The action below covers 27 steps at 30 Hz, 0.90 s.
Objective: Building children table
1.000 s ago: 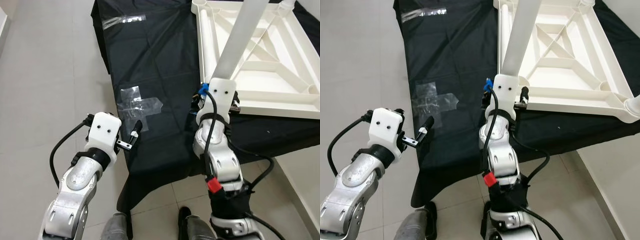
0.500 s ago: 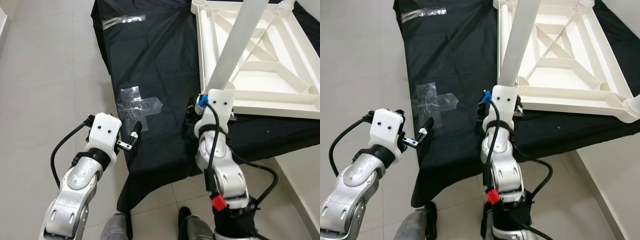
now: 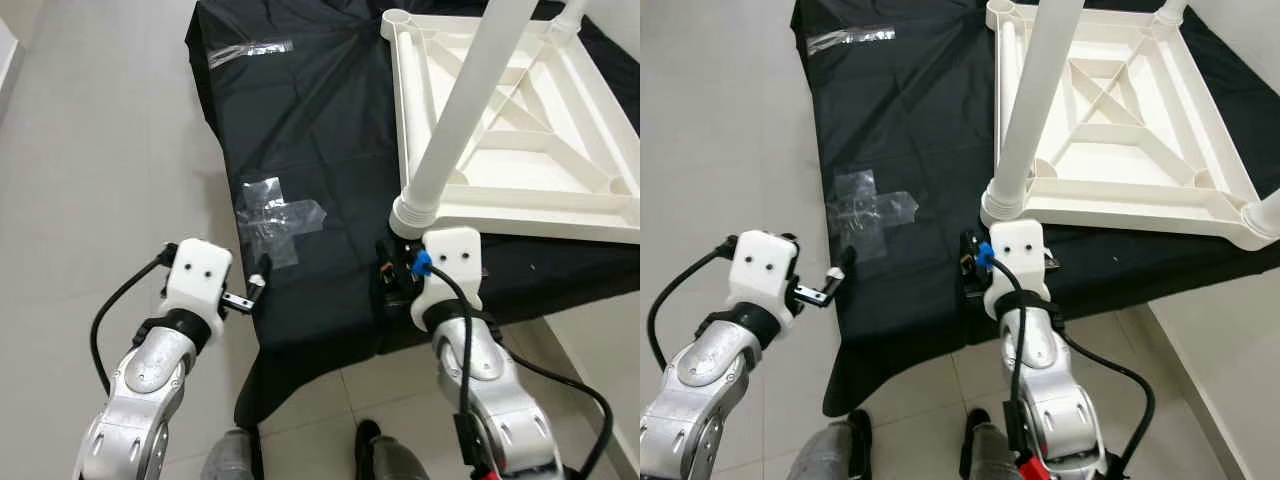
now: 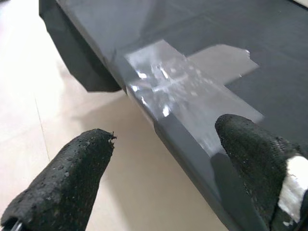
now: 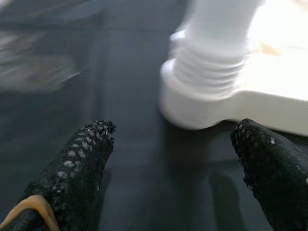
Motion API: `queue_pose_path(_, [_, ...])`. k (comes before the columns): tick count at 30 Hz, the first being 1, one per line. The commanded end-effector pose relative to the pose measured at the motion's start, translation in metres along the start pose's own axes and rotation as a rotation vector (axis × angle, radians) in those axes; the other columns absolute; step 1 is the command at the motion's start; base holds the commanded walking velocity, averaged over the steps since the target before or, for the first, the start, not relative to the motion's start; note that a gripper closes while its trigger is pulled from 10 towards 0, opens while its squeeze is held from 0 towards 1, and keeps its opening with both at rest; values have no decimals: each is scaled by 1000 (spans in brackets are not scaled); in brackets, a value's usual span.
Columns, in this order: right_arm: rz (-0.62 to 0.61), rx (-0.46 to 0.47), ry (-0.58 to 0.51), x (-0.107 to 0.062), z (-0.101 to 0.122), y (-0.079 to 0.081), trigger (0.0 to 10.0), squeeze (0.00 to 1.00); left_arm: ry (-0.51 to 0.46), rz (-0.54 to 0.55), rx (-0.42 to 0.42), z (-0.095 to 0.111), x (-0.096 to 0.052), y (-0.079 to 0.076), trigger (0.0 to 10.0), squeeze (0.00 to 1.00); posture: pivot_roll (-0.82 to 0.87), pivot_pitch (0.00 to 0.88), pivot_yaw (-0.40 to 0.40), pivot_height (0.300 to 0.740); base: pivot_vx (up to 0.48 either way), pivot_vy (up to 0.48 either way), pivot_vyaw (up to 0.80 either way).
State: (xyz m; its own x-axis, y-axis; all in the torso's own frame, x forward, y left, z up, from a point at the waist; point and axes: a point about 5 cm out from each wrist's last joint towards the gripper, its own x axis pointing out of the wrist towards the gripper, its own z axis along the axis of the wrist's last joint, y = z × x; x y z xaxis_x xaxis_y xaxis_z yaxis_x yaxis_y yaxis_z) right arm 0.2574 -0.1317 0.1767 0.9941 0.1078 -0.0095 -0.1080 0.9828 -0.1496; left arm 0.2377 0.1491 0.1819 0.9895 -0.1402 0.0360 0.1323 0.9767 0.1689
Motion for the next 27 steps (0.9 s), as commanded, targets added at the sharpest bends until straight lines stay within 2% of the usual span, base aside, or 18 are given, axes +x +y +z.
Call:
queue_pose_path(1, [52, 5, -4, -1, -9, 1, 10000, 0, 47, 5, -16, -9, -13, -10, 10000, 0, 145, 193, -35, 740, 0, 0, 0])
queue_pose_path(3, [52, 5, -4, -1, -9, 1, 10000, 0, 47, 5, -16, -9, -13, -10, 10000, 0, 145, 193, -35, 740, 0, 0, 0])
queue_pose_path(6, [57, 6, 20, -1, -23, 2, 10000, 0, 108, -30, -53, -22, -31, -29, 10000, 0, 150, 151, -41, 740, -101, 0, 0])
queue_pose_path(11, [36, 27, 73, 0, -38, 1, 10000, 0, 152, -54, -67, -35, -41, -42, 10000, 0, 146, 122, -39, 740, -445, 0, 0])
queue_pose_path(17, [60, 19, 83, 3, -45, 3, 10000, 0, 185, -18, -94, -45, -39, -42, 10000, 0, 139, 97, -40, 740, -480, 0, 0])
queue_pose_path(24, [80, 19, 89, 9, -54, 5, 10000, 0, 196, -6, -59, -51, -33, -44, 10000, 0, 133, 65, -33, 740, -451, 0, 0])
queue_pose_path(27, [76, 18, 86, 10, -55, 5, 10000, 0, 195, -1, -52, -53, -31, -44, 10000, 0, 133, 62, -33, 740, -109, 0, 0])
